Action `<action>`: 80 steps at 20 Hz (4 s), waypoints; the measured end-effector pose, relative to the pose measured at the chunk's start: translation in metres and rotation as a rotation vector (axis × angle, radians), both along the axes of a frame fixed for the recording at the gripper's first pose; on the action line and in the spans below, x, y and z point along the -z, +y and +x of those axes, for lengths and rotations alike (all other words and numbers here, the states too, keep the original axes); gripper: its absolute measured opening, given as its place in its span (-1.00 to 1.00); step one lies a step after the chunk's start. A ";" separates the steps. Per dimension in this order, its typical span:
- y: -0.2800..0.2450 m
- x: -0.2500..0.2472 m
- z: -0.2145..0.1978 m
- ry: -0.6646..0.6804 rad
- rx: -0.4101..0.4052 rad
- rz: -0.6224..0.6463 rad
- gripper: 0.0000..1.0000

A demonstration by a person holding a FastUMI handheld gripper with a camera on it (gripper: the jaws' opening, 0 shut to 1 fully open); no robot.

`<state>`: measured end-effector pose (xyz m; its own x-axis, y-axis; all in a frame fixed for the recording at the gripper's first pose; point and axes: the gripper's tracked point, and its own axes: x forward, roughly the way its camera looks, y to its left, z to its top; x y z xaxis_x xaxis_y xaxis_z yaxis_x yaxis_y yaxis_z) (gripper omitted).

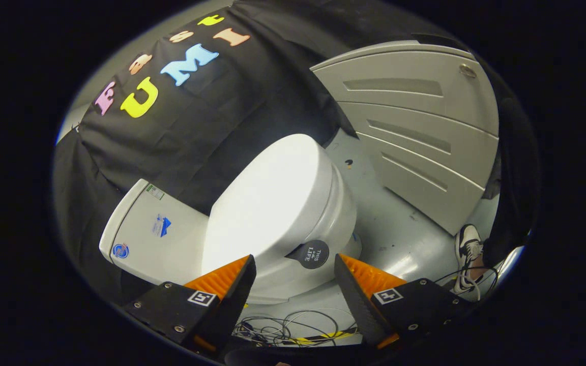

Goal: Open the toilet lid.

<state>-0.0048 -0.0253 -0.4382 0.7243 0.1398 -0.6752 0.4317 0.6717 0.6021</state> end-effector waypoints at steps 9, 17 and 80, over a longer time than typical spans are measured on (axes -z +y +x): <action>-0.007 0.043 0.005 0.038 0.124 0.185 0.93; 0.008 0.042 0.036 -0.107 0.178 0.356 0.65; 0.101 -0.156 0.072 -0.198 -0.022 -0.604 -1.00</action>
<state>0.0675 0.0759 -0.2818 0.8446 -0.2082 -0.4933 0.3337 0.9251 0.1809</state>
